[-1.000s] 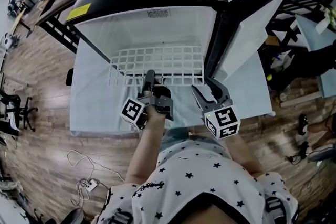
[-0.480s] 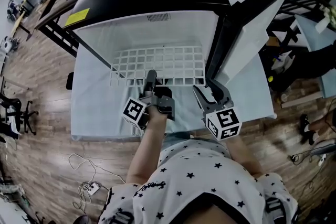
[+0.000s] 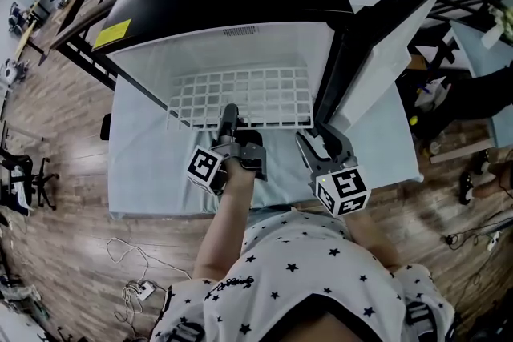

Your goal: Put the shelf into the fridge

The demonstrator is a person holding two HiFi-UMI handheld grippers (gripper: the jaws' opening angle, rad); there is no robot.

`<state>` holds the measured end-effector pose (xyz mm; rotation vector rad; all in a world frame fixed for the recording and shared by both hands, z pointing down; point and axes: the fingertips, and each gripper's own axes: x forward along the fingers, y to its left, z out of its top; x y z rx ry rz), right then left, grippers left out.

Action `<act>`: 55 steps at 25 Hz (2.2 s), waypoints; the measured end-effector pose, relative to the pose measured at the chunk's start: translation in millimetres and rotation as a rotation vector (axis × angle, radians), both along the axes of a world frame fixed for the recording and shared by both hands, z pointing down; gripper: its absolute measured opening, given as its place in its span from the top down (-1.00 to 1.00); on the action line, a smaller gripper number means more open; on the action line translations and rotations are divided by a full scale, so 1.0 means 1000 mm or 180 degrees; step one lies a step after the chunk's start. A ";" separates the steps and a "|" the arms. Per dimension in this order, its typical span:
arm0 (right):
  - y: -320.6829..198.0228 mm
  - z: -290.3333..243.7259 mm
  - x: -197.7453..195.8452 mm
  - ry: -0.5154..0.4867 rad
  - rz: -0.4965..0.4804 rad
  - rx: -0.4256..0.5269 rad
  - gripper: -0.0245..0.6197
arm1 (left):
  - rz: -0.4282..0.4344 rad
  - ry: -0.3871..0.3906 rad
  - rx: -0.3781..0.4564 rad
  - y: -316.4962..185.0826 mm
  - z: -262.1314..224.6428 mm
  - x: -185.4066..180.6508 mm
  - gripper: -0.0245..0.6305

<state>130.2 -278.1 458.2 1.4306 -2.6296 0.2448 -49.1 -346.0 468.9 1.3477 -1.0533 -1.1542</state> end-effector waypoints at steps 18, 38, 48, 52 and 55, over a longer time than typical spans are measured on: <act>-0.012 0.003 -0.005 -0.0003 -0.0024 -0.0048 0.34 | 0.0001 0.0079 -0.0007 -0.047 -0.003 0.002 0.83; -0.012 0.009 -0.010 0.0015 -0.0111 -0.0132 0.34 | -0.0170 -0.0143 0.0104 -0.081 -0.005 0.000 0.82; -0.015 0.006 -0.018 0.0015 -0.0180 -0.0127 0.34 | -0.0281 -0.0086 0.0236 -0.094 -0.005 0.001 0.80; -0.016 0.005 -0.020 0.0025 -0.0204 -0.0105 0.34 | -0.0329 -0.0103 0.0278 -0.099 -0.005 -0.002 0.81; -0.017 0.002 -0.021 0.0034 -0.0203 -0.0093 0.34 | -0.0337 -0.0099 0.0271 -0.104 -0.005 -0.002 0.81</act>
